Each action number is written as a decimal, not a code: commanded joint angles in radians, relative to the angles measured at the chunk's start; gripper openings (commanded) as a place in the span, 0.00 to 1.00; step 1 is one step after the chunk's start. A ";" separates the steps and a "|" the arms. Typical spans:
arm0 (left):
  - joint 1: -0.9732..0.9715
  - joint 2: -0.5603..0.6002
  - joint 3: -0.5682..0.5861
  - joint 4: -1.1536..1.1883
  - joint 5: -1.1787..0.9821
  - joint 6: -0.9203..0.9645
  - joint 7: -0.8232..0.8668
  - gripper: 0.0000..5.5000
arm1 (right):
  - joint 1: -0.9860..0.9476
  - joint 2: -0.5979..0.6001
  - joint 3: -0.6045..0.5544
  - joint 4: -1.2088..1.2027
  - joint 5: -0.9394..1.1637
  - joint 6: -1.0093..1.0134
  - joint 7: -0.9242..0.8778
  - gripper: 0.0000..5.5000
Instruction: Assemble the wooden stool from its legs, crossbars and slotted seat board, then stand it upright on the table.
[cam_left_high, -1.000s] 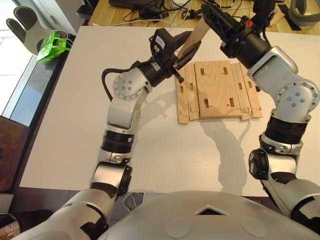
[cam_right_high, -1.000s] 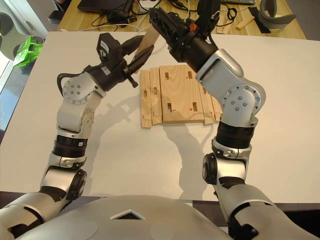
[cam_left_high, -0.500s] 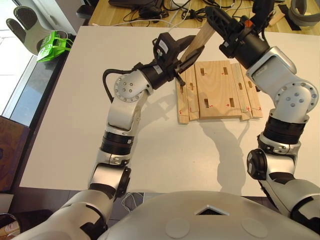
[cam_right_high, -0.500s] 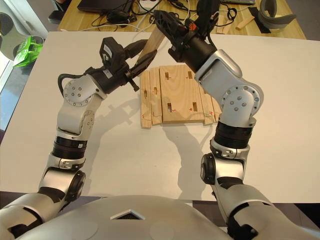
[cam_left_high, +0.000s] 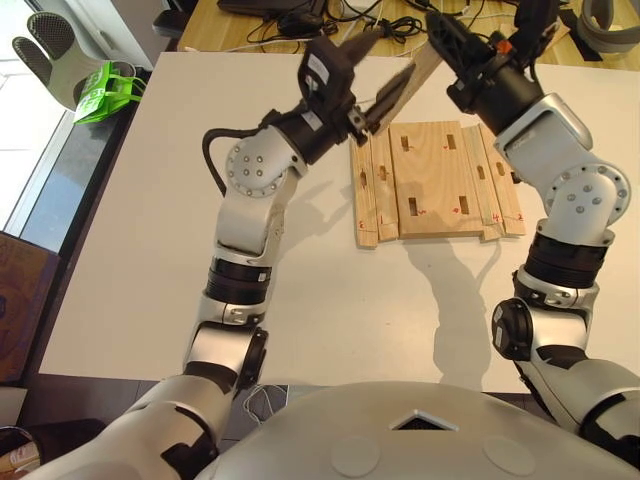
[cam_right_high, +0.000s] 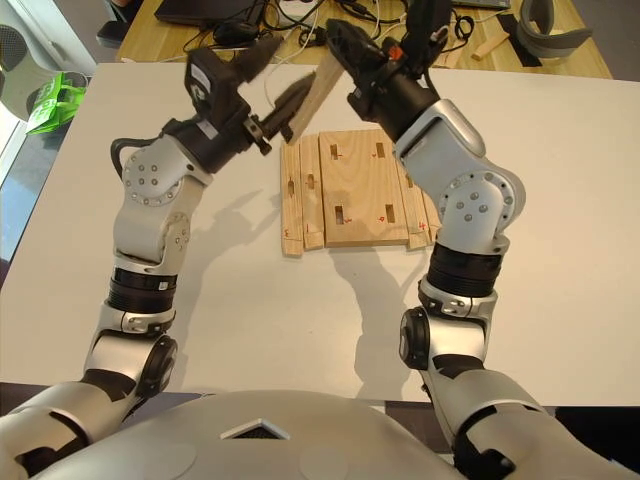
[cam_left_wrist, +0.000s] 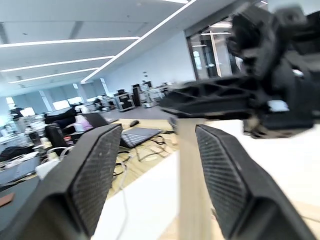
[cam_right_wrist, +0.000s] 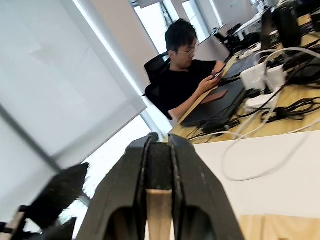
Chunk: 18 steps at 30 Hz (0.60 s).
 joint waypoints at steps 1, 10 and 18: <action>-0.069 -0.022 0.135 0.137 0.005 0.004 0.186 0.60 | 0.049 -0.079 -0.102 0.029 -0.076 -0.058 -0.043 0.07; -0.059 -0.075 0.141 0.182 0.010 0.032 0.283 0.60 | 0.238 -0.262 -0.118 0.069 -0.189 -0.021 0.083 0.07; -0.035 -0.095 0.110 0.117 0.007 0.074 0.285 0.60 | 0.251 -0.372 -0.132 0.336 -0.292 -0.197 0.343 0.07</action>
